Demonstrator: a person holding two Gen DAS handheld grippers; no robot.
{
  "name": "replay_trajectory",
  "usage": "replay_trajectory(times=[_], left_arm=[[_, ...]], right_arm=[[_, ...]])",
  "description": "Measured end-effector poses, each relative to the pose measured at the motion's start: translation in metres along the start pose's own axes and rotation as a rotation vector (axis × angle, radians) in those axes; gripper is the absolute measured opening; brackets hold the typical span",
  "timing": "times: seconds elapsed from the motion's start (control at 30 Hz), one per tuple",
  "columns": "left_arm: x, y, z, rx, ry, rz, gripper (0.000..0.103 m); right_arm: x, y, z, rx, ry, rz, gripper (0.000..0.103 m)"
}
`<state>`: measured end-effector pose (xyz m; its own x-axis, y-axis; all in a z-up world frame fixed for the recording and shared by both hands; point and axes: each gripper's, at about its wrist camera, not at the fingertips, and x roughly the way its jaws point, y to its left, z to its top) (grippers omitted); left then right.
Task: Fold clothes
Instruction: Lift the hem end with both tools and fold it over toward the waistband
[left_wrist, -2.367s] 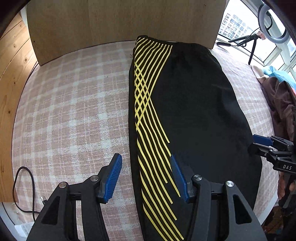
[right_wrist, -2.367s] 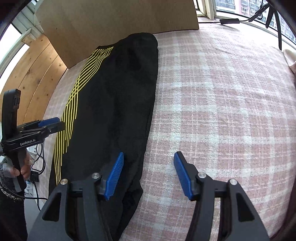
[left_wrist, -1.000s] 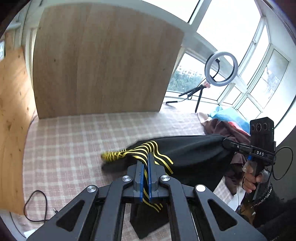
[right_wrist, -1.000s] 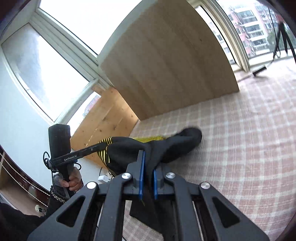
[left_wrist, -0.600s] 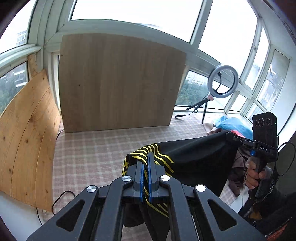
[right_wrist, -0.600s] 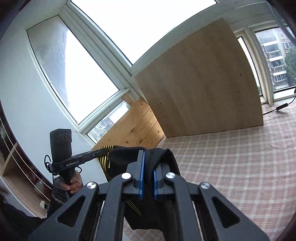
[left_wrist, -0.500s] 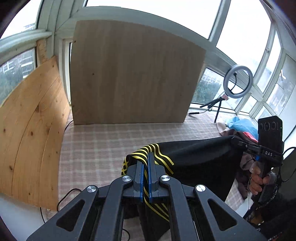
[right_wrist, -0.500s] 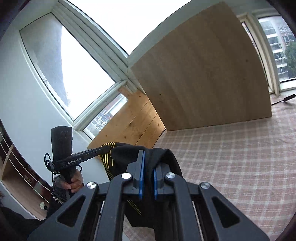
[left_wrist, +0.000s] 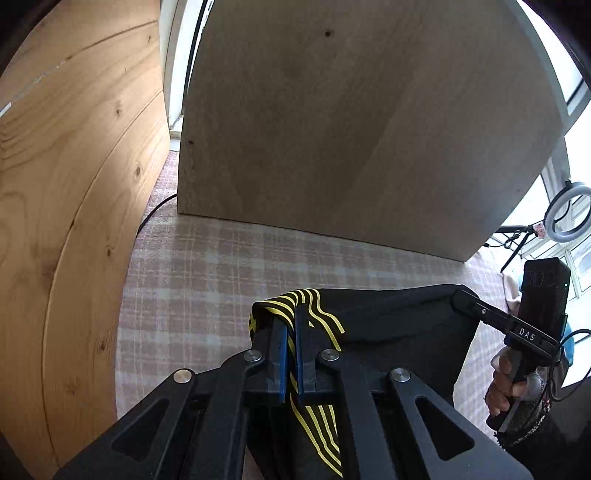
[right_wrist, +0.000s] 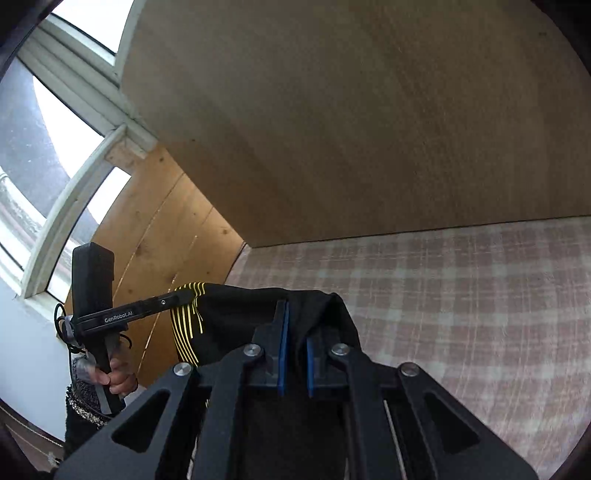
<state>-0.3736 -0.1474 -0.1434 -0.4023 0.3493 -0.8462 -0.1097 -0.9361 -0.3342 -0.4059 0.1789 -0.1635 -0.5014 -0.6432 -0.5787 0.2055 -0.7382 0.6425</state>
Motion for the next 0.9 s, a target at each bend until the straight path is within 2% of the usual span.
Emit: replay_trajectory(times=[0.07,0.13,0.17,0.2,0.23,0.3,0.33,0.47,0.53,0.63,0.7,0.73,0.77,0.83,0.87,0.9], left_arm=[[0.021,0.004,0.008,-0.013,0.053,0.044,0.007],[0.027,0.003,0.011,-0.009,0.080,0.080,0.010],[0.029,0.003,0.012,-0.007,0.092,0.098,0.010],[0.025,0.002,0.011,-0.002,0.085,0.108,0.015],[0.019,0.003,0.011,-0.004,0.072,0.106,0.032],[0.009,0.007,0.010,-0.022,0.049,0.101,0.051],[0.003,0.009,0.009,-0.031,0.040,0.107,0.048],[-0.022,0.000,-0.010,-0.008,-0.038,0.058,0.040],[-0.019,-0.012,-0.022,0.040,-0.035,0.040,0.038],[0.004,-0.022,-0.030,0.083,0.006,0.055,0.038],[0.028,-0.015,-0.028,0.070,0.056,0.132,0.036],[0.040,-0.011,-0.028,0.063,0.082,0.173,0.029],[0.035,-0.008,-0.031,0.049,0.080,0.178,0.028],[0.019,-0.003,-0.041,0.021,0.065,0.174,0.028],[0.011,-0.001,-0.045,0.006,0.057,0.172,0.030],[0.003,0.002,-0.050,-0.008,0.050,0.170,0.039]], right_arm=[[0.022,-0.008,0.008,0.000,0.053,-0.044,0.011],[0.042,-0.016,0.011,0.008,0.153,-0.098,0.015],[0.045,-0.019,0.011,0.015,0.184,-0.099,0.016],[0.043,-0.020,0.010,0.012,0.190,-0.089,0.018],[0.037,-0.019,0.009,-0.002,0.183,-0.085,0.022],[0.022,-0.016,0.005,-0.037,0.166,-0.094,0.035],[0.014,-0.014,0.002,-0.052,0.161,-0.101,0.040],[-0.018,0.000,-0.013,-0.156,0.084,-0.143,0.040],[-0.024,0.008,-0.016,-0.218,0.045,-0.143,0.039],[-0.004,0.013,-0.011,-0.244,0.066,-0.120,0.039],[0.017,0.012,-0.008,-0.266,0.091,-0.149,0.039],[0.030,0.009,-0.007,-0.272,0.121,-0.196,0.039],[0.043,0.006,-0.006,-0.265,0.157,-0.225,0.039],[0.043,0.003,-0.006,-0.230,0.185,-0.219,0.039],[0.035,0.003,-0.007,-0.222,0.178,-0.210,0.039],[0.023,0.004,-0.009,-0.218,0.165,-0.197,0.039]])
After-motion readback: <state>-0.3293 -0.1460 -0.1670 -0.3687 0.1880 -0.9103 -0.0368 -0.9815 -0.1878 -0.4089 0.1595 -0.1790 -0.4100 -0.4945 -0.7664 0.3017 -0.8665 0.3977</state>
